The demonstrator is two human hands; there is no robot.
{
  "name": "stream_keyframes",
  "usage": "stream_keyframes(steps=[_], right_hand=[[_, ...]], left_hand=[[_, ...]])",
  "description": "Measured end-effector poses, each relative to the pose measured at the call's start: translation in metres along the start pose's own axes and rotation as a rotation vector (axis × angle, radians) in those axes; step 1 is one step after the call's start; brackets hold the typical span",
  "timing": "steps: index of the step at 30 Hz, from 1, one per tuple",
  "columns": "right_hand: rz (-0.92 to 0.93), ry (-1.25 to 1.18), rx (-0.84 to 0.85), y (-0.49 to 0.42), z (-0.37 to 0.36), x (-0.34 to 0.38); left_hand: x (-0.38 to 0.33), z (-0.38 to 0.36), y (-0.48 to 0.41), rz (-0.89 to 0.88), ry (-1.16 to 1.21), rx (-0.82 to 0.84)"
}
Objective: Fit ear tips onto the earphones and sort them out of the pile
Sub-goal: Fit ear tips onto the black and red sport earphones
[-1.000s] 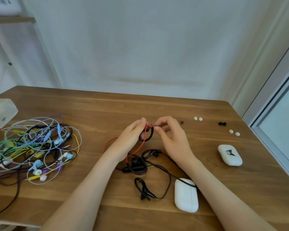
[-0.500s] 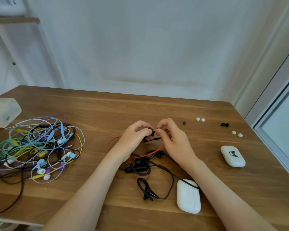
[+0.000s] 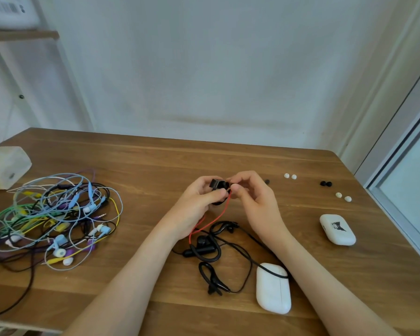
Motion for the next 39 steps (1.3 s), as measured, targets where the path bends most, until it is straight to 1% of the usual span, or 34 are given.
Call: stream_keyframes(steps=[3, 6, 10, 14, 18, 25, 27, 30, 34, 39], right_hand=[[-0.025, 0.014, 0.012, -0.002, -0.001, -0.002], [-0.063, 0.023, 0.038, -0.002, -0.004, -0.004], [-0.127, -0.072, 0.011, -0.003, -0.002, -0.008], [-0.185, -0.203, -0.017, -0.004, 0.002, -0.013], [-0.221, -0.222, 0.031, -0.004, 0.000, -0.015], [-0.341, -0.210, 0.098, -0.005, -0.002, -0.025], [-0.357, -0.240, 0.099, -0.005, -0.002, -0.025], [-0.371, -0.294, 0.082, -0.005, 0.000, -0.027], [-0.389, -0.343, 0.063, -0.004, 0.002, -0.028], [-0.372, -0.318, 0.104, -0.005, 0.001, -0.027]], left_hand=[[0.001, 0.004, 0.000, -0.059, -0.097, -0.107], [-0.003, 0.003, 0.003, -0.134, -0.260, -0.132], [-0.004, 0.006, 0.003, -0.191, -0.290, -0.164], [0.003, 0.000, 0.000, -0.112, -0.152, -0.107], [0.006, -0.003, -0.001, -0.099, -0.214, -0.064], [0.014, 0.000, -0.006, 0.073, -0.193, 0.000], [0.013, 0.000, -0.005, 0.073, -0.201, 0.011], [0.011, -0.002, -0.004, 0.059, -0.127, 0.024], [0.011, -0.001, -0.005, 0.079, -0.061, -0.005], [0.010, -0.002, -0.005, 0.073, -0.138, -0.010]])
Point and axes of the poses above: each hand's wrist, its own y-axis away from the middle knuckle, its own z-axis out of the back of the hand, x = y × z, the point moved 4 cm from there along -y, towards the middle knuckle, and after that the axes turned 4 degrees about y, right-handed, at the moved point
